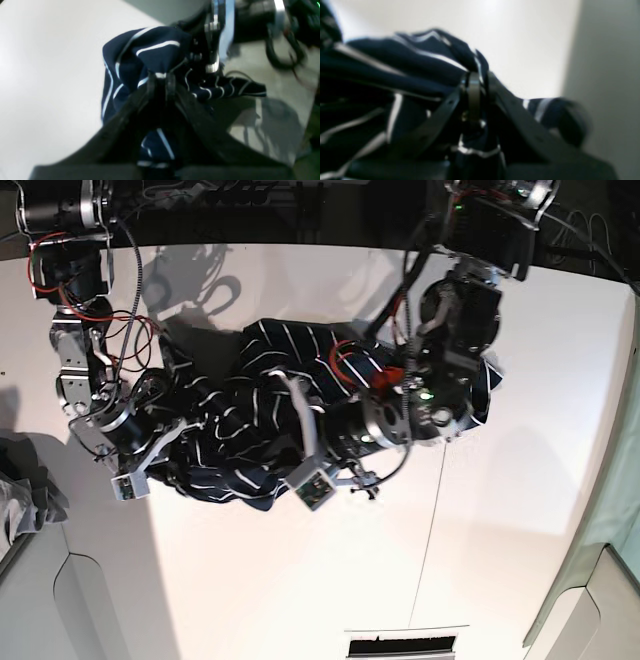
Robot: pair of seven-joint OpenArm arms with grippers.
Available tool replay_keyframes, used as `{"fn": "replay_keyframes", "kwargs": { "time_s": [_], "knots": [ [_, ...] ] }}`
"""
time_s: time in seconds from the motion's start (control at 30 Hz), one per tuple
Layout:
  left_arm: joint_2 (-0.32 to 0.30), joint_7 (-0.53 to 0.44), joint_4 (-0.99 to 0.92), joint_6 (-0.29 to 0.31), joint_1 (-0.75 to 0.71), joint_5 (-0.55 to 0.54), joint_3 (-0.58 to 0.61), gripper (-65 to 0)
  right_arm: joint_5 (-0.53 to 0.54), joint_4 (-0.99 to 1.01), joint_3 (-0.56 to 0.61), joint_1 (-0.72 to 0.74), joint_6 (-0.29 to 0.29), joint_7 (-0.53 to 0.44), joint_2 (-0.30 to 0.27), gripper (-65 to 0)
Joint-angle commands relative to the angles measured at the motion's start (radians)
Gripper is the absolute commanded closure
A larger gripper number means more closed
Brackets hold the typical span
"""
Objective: Layout the t-shirt on the table in an organized manner, then fold the t-shirt properly
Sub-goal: 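Lift the shirt and swing the left gripper across the table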
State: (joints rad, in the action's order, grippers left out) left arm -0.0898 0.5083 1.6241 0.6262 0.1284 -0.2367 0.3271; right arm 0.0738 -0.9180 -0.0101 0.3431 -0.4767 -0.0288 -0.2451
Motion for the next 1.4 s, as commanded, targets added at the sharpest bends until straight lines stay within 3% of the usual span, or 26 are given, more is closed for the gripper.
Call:
{"fn": "replay_keyframes", "kwargs": {
  "time_s": [0.0,0.07,0.23,0.33,0.53,0.7,0.77,0.8,0.83,0.9,0.97,1.03,1.1,1.17,1.37],
  "knots": [
    [-0.012,-0.027,0.037,0.033,0.021,-0.047,0.0,0.0,0.013,-0.015,-0.003,0.04,0.002,-0.027,-0.019,0.0],
    [-0.046,-0.009,0.059,0.072,0.021,-0.119,0.002,0.0,0.014,-0.015,-0.003,0.067,0.001,-0.027,-0.033,0.0],
    [-0.108,0.071,0.063,0.072,0.018,-0.229,0.076,0.0,0.039,-0.015,-0.003,0.13,0.001,-0.026,-0.058,0.0],
    [-0.143,0.131,0.063,0.072,0.018,-0.238,0.147,0.0,0.042,-0.015,-0.004,0.154,0.002,-0.023,-0.074,0.0],
    [-0.229,0.139,0.063,0.072,0.001,-0.246,0.261,0.0,0.042,-0.015,-0.039,0.158,0.003,-0.02,-0.102,0.0],
    [-0.244,0.138,0.063,0.072,-0.056,-0.247,0.296,0.0,0.05,-0.015,-0.125,0.135,0.009,-0.01,-0.105,0.0],
    [-0.243,0.126,0.063,0.072,-0.081,-0.251,0.296,0.0,0.108,-0.015,-0.141,0.124,0.009,0.011,-0.105,0.0],
    [-0.243,0.113,0.063,0.072,-0.092,-0.251,0.295,0.0,0.14,-0.015,-0.143,0.119,0.009,0.036,-0.104,-1.8],
    [-0.243,0.101,0.063,0.072,-0.1,-0.251,0.295,-2.2,0.167,-0.015,-0.143,0.113,0.009,0.056,-0.104,-9.3],
    [-0.242,0.093,0.063,0.072,-0.107,-0.251,0.295,-12.7,0.213,-0.015,-0.143,0.098,0.009,0.086,-0.103,-25.3],
    [-0.243,0.093,0.063,0.072,-0.106,-0.254,0.295,-22.0,0.252,-0.015,-0.143,0.081,0.009,0.086,-0.101,-35.3],
    [-0.242,0.093,0.063,0.072,-0.106,-0.256,0.295,-26.7,0.295,-0.015,-0.143,0.066,0.008,0.087,-0.101,-36.2],
    [-0.242,0.094,0.063,0.072,-0.106,-0.277,0.295,-26.9,0.331,-0.015,-0.15,0.055,-0.006,0.1,-0.101,-36.2],
    [-0.242,0.094,0.063,0.072,-0.106,-0.284,0.295,-26.9,0.369,-0.017,-0.174,0.047,-0.047,0.151,-0.101,-36.2],
    [-0.243,0.094,0.063,0.072,-0.104,-0.286,0.249,-26.9,0.532,-0.023,-0.335,0.026,-0.098,0.335,-0.074,-36.2]
  ]
}}
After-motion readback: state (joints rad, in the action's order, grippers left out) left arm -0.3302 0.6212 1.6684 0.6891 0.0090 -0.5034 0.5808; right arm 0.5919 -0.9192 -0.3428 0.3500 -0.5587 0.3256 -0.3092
